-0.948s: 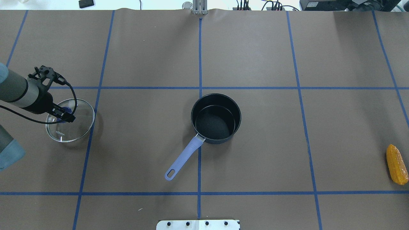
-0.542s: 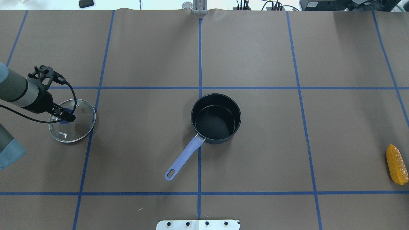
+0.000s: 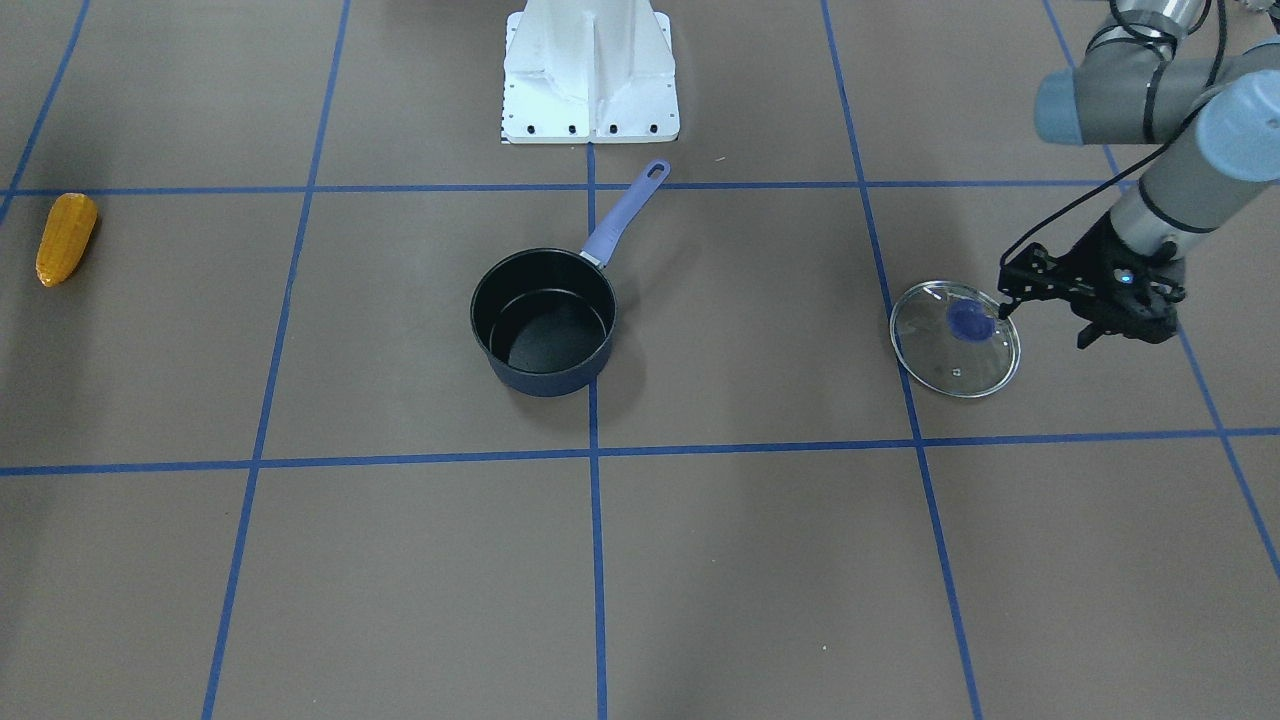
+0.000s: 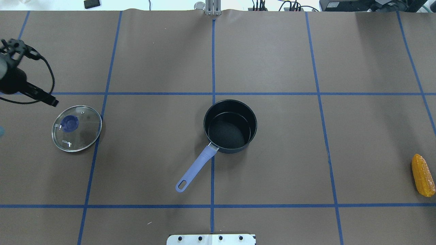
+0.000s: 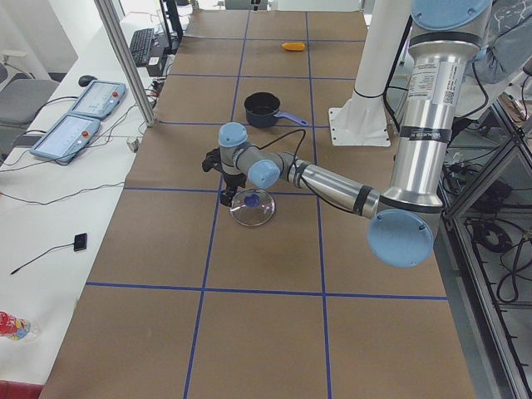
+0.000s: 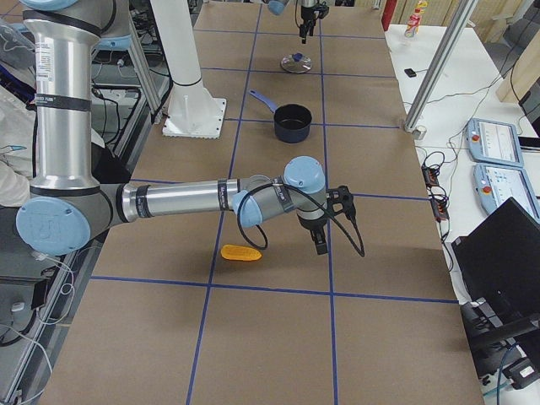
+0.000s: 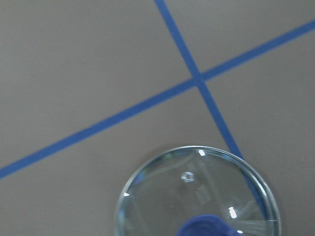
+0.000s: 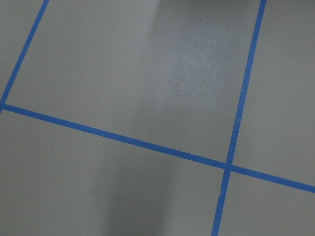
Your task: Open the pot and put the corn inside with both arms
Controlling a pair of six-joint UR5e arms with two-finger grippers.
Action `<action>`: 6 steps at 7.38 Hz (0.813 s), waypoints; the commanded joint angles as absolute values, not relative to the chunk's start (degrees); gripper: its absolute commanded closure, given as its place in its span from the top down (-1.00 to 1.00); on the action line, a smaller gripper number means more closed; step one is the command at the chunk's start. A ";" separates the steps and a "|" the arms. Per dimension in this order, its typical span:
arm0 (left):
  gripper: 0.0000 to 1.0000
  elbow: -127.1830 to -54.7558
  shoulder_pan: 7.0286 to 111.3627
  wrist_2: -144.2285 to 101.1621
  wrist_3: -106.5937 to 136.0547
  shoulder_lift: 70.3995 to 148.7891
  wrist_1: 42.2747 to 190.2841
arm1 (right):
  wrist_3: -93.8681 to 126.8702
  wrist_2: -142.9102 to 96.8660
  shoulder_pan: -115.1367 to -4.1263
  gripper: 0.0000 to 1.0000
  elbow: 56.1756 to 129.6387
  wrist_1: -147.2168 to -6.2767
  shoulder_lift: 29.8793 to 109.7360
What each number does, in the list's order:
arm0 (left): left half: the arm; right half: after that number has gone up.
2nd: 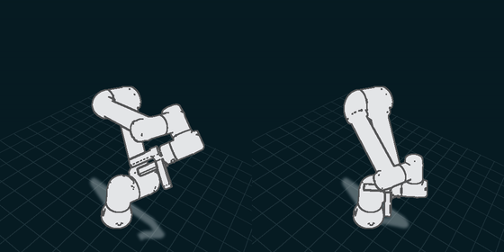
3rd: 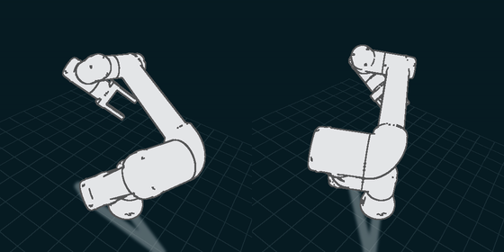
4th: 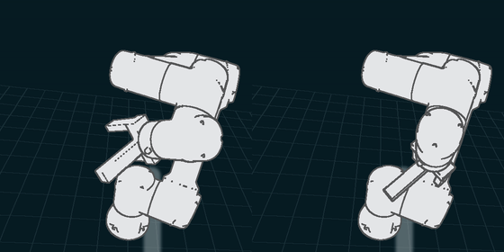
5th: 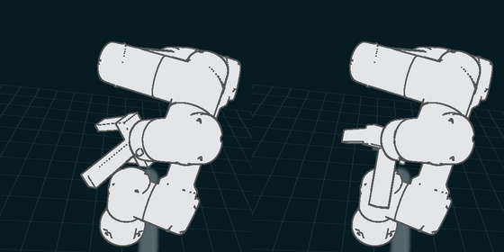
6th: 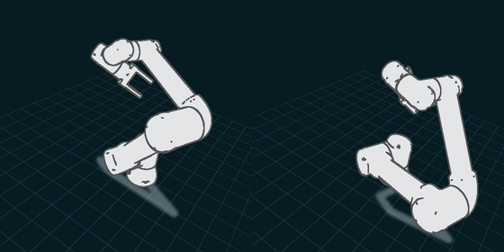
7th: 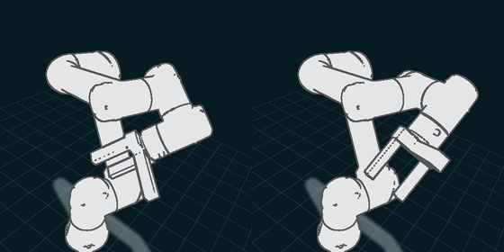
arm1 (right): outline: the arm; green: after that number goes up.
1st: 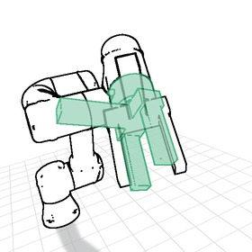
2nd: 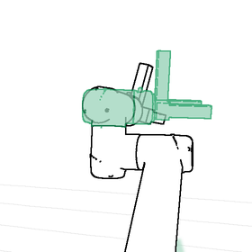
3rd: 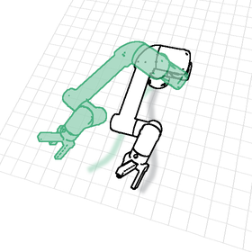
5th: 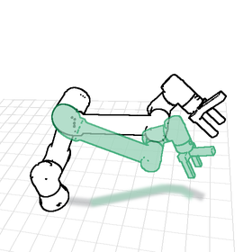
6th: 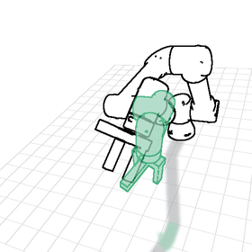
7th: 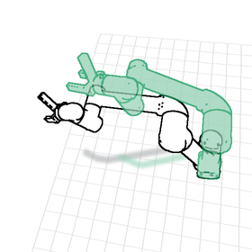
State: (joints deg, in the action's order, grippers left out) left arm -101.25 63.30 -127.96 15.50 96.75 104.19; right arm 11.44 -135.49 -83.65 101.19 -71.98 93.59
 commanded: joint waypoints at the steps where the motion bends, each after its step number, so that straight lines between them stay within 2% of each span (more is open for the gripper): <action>1: 0.96 -100.82 77.63 -131.90 2.70 96.51 95.65 | 20.17 -135.18 -80.18 1.00 105.71 -72.07 94.83; 2: 0.96 -98.20 83.26 -132.36 -7.46 95.72 92.23 | 24.83 -134.91 -78.07 1.00 107.91 -70.16 96.49; 4: 0.96 -92.05 92.43 -132.27 -13.00 98.25 83.52 | 33.63 -131.16 -72.28 1.00 109.42 -62.53 100.17; 6: 0.96 -90.98 95.36 -139.71 -8.47 96.06 86.57 | 42.40 -124.23 -64.55 1.00 109.42 -49.48 109.28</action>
State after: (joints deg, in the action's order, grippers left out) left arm -92.36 93.61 -135.92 -10.94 96.51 86.05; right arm 36.72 -128.48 -69.36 109.29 -57.77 103.70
